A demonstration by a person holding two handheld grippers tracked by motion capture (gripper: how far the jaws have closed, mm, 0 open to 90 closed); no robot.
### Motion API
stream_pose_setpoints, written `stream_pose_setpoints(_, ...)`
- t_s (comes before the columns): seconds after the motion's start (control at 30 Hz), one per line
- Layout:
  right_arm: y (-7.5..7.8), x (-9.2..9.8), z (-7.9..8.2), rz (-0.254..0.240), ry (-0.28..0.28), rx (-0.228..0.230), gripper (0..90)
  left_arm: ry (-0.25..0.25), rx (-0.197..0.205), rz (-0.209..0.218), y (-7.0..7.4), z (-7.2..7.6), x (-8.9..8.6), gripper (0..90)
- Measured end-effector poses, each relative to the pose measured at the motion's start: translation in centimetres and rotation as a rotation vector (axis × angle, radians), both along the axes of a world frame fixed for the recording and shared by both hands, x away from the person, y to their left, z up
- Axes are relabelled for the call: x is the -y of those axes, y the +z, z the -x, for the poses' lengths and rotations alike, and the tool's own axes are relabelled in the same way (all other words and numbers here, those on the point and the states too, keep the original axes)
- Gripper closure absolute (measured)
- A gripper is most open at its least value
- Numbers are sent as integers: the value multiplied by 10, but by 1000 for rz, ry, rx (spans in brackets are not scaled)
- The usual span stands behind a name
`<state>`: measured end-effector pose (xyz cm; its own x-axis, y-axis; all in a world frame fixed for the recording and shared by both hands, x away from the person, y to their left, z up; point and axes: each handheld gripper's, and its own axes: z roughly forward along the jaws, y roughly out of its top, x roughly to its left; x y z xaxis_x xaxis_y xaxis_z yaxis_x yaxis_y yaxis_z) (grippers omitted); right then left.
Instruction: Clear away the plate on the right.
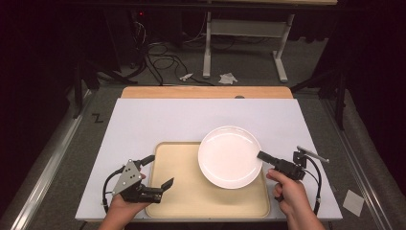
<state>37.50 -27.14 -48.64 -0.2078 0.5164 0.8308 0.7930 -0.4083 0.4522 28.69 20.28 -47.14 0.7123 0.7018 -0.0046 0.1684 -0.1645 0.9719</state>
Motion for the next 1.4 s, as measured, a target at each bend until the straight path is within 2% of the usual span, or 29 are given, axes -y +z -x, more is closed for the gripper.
stream_pose_setpoints(0.13,-3,-9,0,12,38,-13,891,0,0,1,0,0,0,47)
stream_pose_setpoints(0.17,-4,-12,-1,21,51,-10,890,7,-5,43,-1,0,3,47)
stream_pose_setpoints(0.2,-4,-14,0,22,59,-15,890,0,1,2,0,0,0,47)
stream_pose_setpoints(0.23,-5,-16,-1,27,68,-15,891,-1,0,1,0,0,0,47)
stream_pose_setpoints(0.63,-10,-36,-1,38,121,-36,891,-3,-3,1,-1,-1,0,47)
stream_pose_setpoints(1.03,-16,-51,1,118,173,-50,890,-5,-1,1,-1,0,0,48)
stream_pose_setpoints(1.4,-18,-54,0,147,180,-44,889,-5,0,2,0,0,0,48)
